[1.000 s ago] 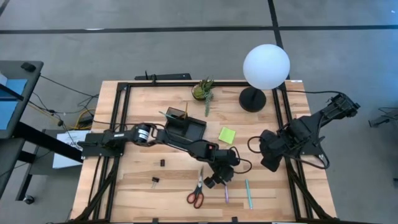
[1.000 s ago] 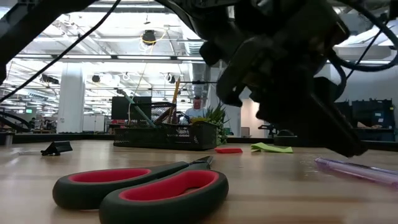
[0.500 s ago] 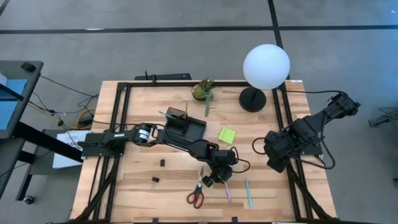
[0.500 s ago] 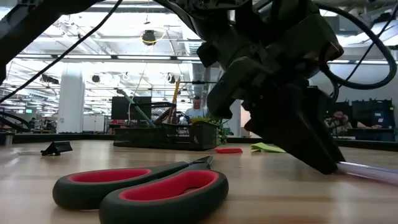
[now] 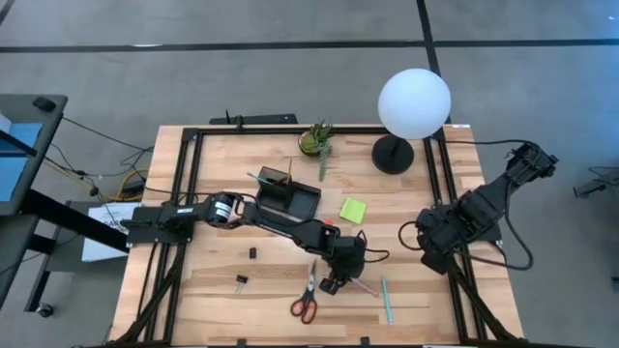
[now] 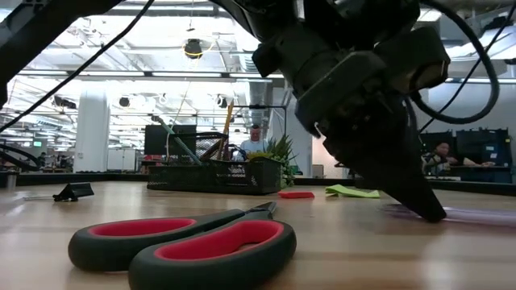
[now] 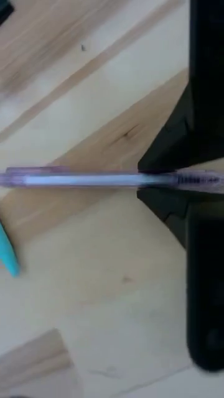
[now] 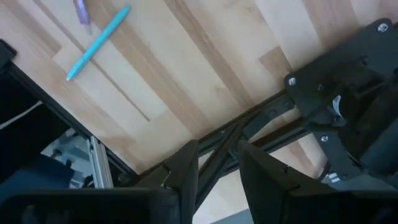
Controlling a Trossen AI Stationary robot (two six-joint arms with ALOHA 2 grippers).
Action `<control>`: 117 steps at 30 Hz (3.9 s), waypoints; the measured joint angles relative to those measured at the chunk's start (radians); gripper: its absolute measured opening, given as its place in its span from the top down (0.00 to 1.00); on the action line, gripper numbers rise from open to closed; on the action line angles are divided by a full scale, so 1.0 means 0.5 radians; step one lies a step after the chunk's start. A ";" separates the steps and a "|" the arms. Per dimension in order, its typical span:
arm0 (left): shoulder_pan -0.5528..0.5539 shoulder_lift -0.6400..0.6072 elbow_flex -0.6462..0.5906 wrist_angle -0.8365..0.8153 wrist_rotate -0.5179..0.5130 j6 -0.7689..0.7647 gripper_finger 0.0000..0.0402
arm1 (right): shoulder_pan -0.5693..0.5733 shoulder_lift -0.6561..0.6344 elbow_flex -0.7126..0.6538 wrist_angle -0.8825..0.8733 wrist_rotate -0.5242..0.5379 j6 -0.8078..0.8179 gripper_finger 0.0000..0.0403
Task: Pick and place office supplies into organizer
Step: Put the violet pen into the black desk organizer
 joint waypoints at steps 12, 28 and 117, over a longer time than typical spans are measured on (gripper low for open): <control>0.138 -0.012 0.000 -0.047 -0.179 -0.845 0.96 | 0.147 0.001 0.000 0.039 0.064 0.299 0.74; 0.157 0.007 0.314 -0.436 -0.198 -0.740 0.97 | 0.540 0.002 -0.482 1.401 1.266 0.212 0.74; 0.133 0.140 0.600 -0.749 -0.403 -0.719 0.62 | 0.474 1.452 -1.639 3.717 2.437 -0.260 0.47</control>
